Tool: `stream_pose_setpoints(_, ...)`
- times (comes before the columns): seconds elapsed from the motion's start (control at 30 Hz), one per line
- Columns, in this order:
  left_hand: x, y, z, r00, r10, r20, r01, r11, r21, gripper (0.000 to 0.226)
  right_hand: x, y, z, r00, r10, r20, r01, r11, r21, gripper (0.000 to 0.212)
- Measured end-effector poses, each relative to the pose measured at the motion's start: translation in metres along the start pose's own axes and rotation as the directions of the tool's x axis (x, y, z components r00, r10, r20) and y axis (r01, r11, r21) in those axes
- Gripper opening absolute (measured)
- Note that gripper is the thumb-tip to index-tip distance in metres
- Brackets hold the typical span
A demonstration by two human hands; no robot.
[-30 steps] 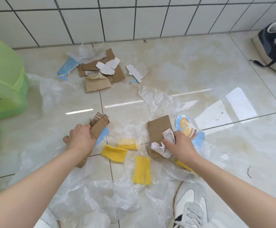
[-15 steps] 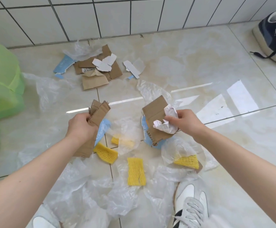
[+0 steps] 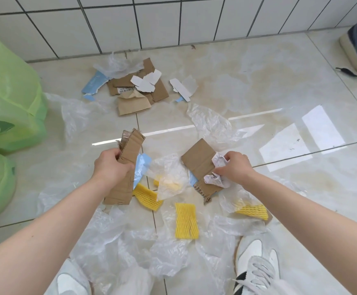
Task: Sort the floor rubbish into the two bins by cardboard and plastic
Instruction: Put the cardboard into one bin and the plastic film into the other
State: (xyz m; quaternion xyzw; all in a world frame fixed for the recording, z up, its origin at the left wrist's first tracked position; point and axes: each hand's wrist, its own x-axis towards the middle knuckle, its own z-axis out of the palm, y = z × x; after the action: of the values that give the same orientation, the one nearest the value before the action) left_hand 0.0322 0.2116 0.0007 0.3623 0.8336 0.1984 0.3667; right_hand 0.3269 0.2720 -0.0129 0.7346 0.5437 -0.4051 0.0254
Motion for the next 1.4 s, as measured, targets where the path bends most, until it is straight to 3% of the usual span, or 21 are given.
stream_pose_setpoints(0.13, -0.002, -0.002, -0.009, 1.000, -0.006, -0.029, 0.004, 0.999, -0.048, 0.013, 0.000, -0.003, -0.001, 1.000, 0.008, 0.015, -0.011, 0.979, 0.202, 0.030)
stream_pose_setpoints(0.27, -0.004, -0.001, -0.026, 0.995, 0.022, -0.095, -0.032, 0.994, -0.108, 0.011, -0.013, -0.018, -0.013, 0.996, -0.085, 0.017, 0.074, 0.934, 0.349, 0.024)
stream_pose_setpoints(0.57, -0.008, -0.011, -0.077, 0.963, 0.008, -0.270, -0.058, 0.982, -0.178, 0.014, -0.044, -0.080, -0.027, 0.975, -0.213, -0.067, 0.217, 0.837, 0.502, 0.014)
stream_pose_setpoints(0.97, -0.038, -0.025, -0.148, 0.914, -0.024, -0.405, -0.170, 0.883, -0.437, 0.022, -0.099, -0.182, -0.008, 0.908, -0.418, 0.036, 0.297, 0.700, 0.649, 0.028)
stream_pose_setpoints(1.2, -0.055, -0.035, -0.206, 0.803, -0.019, -0.595, -0.328, 0.820, -0.469, 0.046, -0.130, -0.247, 0.020, 0.847, -0.514, 0.134, 0.279, 0.646, 0.711, 0.029)
stream_pose_setpoints(1.4, -0.059, -0.034, -0.236, 0.675, 0.000, -0.738, -0.449, 0.794, -0.411, 0.043, -0.143, -0.277, 0.034, 0.786, -0.598, 0.155, 0.311, 0.600, 0.737, 0.020)
